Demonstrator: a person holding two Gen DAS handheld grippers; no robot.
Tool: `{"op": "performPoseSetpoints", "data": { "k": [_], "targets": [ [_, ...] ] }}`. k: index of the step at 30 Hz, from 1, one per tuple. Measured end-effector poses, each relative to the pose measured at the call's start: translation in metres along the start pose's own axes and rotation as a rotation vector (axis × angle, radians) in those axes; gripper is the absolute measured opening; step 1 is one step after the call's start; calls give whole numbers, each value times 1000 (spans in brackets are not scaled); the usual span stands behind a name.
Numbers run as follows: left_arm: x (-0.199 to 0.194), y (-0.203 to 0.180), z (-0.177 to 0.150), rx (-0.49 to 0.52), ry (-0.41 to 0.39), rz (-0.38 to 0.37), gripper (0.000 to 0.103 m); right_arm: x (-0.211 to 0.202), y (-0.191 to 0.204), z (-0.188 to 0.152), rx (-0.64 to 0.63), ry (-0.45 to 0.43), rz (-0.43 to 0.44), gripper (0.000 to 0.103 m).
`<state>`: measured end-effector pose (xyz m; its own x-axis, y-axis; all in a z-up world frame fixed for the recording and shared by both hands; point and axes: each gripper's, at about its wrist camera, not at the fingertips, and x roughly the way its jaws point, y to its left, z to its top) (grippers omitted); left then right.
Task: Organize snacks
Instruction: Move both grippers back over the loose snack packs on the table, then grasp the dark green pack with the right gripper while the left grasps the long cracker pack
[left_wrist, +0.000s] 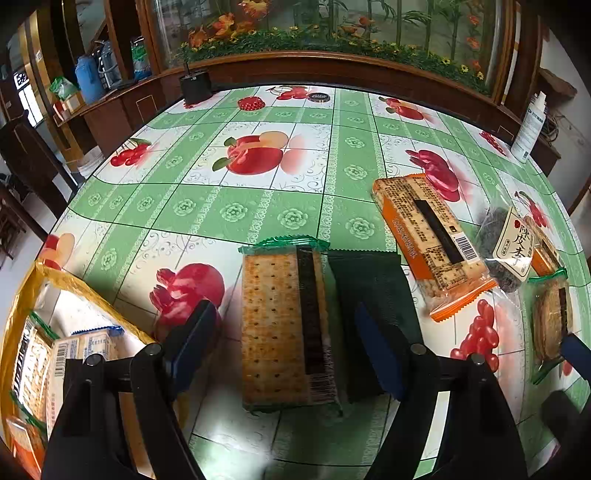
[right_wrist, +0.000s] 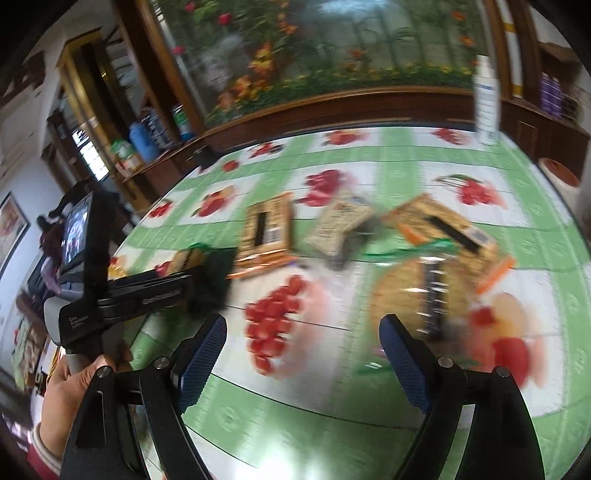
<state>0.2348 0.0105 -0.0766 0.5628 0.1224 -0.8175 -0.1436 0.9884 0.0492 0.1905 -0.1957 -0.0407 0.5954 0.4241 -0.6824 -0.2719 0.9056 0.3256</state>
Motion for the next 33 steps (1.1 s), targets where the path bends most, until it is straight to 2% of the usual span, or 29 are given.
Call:
{"op": "performPoseSetpoints", "data": {
  "k": [8, 11, 15, 19, 21, 25, 27, 29, 30, 31, 32, 33],
  "targets": [
    [2, 22, 5, -42, -12, -15, 46, 37, 49, 6, -110, 52, 38, 81],
    [4, 30, 9, -59, -10, -41, 46, 46, 54, 7, -113, 63, 46, 81],
    [6, 29, 9, -42, -10, -35, 46, 61, 66, 12, -117, 77, 70, 81],
    [4, 33, 10, -41, -7, -67, 46, 76, 84, 17, -127, 92, 99, 79],
    [2, 39, 11, -62, -2, -108, 46, 83, 94, 19, -147, 99, 91, 78],
    [4, 39, 14, -62, 21, -119, 46, 103, 102, 20, -163, 126, 60, 71],
    [4, 37, 14, -58, 29, -122, 51, 111, 102, 20, -160, 139, 46, 71],
    [4, 32, 15, -43, 41, -118, 61, 115, 105, 21, -182, 128, 13, 71],
    [4, 28, 15, -31, 44, -110, 65, 116, 107, 21, -196, 127, -4, 67],
    [3, 24, 14, -18, 42, -99, 72, 116, 108, 20, -207, 127, -20, 56],
    [1, 20, 14, -7, 38, -87, 75, 115, 108, 19, -225, 126, -49, 52],
    [1, 15, 14, 11, 30, -64, 75, 113, 105, 19, -227, 127, -51, 47]
  ]
}}
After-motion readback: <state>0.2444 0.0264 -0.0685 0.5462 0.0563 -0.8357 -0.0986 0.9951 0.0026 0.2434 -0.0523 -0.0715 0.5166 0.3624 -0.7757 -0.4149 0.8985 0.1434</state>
